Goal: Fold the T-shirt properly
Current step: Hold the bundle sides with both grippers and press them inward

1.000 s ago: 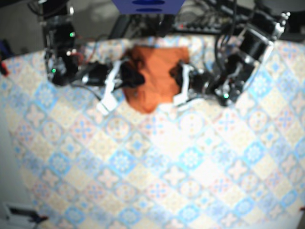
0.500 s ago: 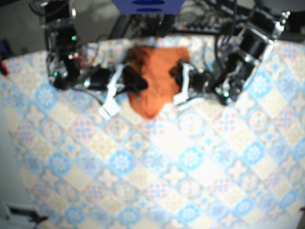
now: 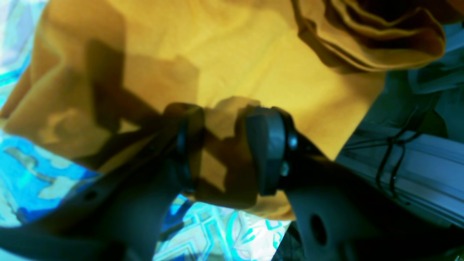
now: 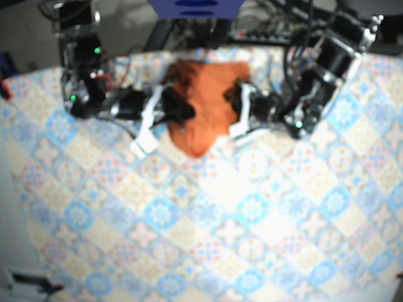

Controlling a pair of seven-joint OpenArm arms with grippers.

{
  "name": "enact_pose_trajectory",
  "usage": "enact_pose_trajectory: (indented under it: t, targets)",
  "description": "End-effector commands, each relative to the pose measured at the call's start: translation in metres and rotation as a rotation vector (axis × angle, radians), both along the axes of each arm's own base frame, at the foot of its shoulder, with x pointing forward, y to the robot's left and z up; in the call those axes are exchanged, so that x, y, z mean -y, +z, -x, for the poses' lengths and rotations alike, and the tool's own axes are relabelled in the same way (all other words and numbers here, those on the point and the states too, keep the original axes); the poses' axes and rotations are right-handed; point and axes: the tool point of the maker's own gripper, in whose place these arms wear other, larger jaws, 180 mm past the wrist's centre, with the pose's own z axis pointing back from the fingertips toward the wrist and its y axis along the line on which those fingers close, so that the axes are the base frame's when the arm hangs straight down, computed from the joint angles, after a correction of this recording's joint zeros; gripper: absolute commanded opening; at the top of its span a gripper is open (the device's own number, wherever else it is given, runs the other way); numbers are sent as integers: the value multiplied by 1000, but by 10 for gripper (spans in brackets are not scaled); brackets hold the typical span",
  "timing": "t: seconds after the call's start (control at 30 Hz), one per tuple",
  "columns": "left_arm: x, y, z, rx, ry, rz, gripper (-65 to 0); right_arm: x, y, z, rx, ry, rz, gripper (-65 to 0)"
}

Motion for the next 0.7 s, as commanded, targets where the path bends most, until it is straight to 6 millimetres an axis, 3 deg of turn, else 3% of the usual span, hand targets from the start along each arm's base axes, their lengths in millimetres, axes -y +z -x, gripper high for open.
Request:
enact_pose_trajectory:
  t: [0.0,0.2,0.67]
  targets:
    - [-10,-3,-2,8,-6,-50,-420,-1,17,-13,60,-12,-36,-650]
    - [-10,-3,-2,8,-6,-50,-420,-5,14,-25,101,-23,31,-650]
    - [-11,-3,-3,10,-5,-52,-420,-16,9,-20,96,-7,44,-650]
